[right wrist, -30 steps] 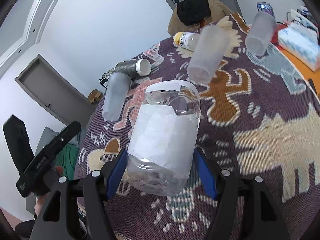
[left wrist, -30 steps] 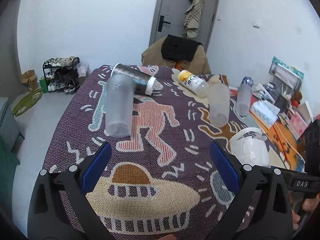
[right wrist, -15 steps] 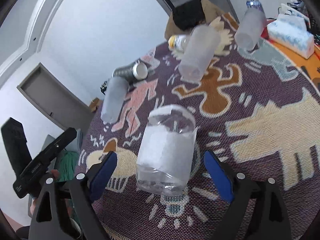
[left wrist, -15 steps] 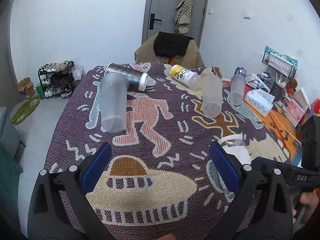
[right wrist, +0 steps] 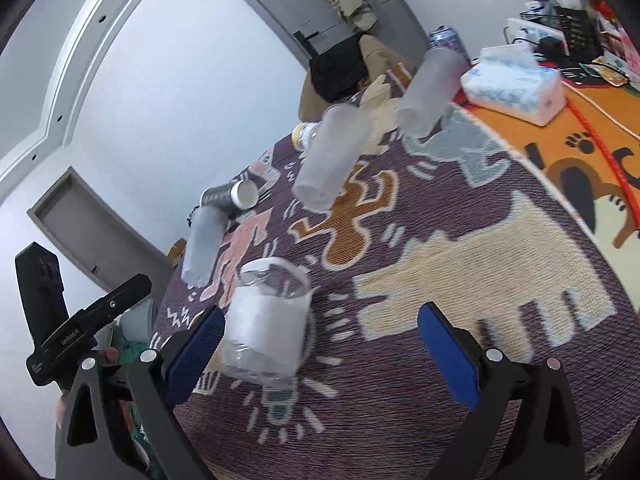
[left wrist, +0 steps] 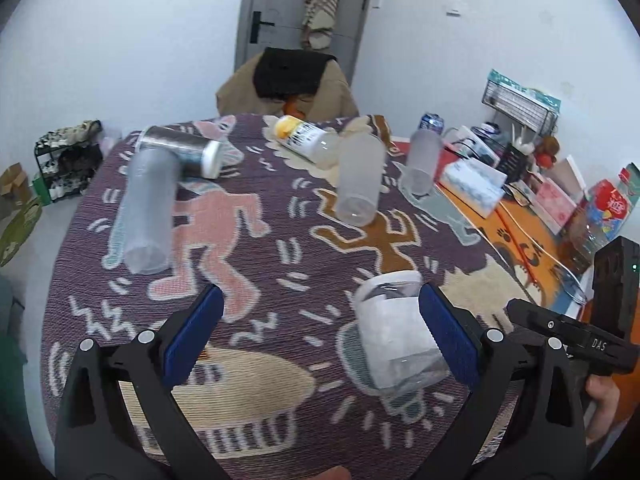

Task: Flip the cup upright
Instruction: 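Rotate the held bottle upright with the left gripper, opening end up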

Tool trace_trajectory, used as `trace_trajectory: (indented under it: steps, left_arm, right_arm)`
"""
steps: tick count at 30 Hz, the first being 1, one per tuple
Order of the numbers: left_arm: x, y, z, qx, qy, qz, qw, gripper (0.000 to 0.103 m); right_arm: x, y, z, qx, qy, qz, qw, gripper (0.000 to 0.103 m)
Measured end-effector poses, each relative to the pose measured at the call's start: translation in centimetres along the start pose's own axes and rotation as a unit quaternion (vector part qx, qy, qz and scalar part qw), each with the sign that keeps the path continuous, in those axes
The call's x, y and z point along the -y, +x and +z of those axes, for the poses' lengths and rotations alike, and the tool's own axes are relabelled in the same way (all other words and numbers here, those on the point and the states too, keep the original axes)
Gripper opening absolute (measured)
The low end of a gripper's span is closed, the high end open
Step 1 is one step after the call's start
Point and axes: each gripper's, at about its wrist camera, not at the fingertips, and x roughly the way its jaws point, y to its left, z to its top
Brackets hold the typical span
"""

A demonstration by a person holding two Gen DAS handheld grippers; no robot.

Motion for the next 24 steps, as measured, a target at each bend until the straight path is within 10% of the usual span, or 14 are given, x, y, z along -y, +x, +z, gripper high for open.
trace_trajectory:
  steps: [15,24]
  left_arm:
    - [2.5,8.5,0.2,-0.154,-0.072,-0.116,0.9787,0.097]
    - [3.5,12.6,0.6,-0.202,-0.069,-0.098,0.9720,0.097]
  right_arm:
    - [4.2,-1.6,0.0,0.017,0.020,-0.014,1.000,0.095]
    - [5.9,-2.2,0.2,0.023,0.033,-0.018,0.999,0.095]
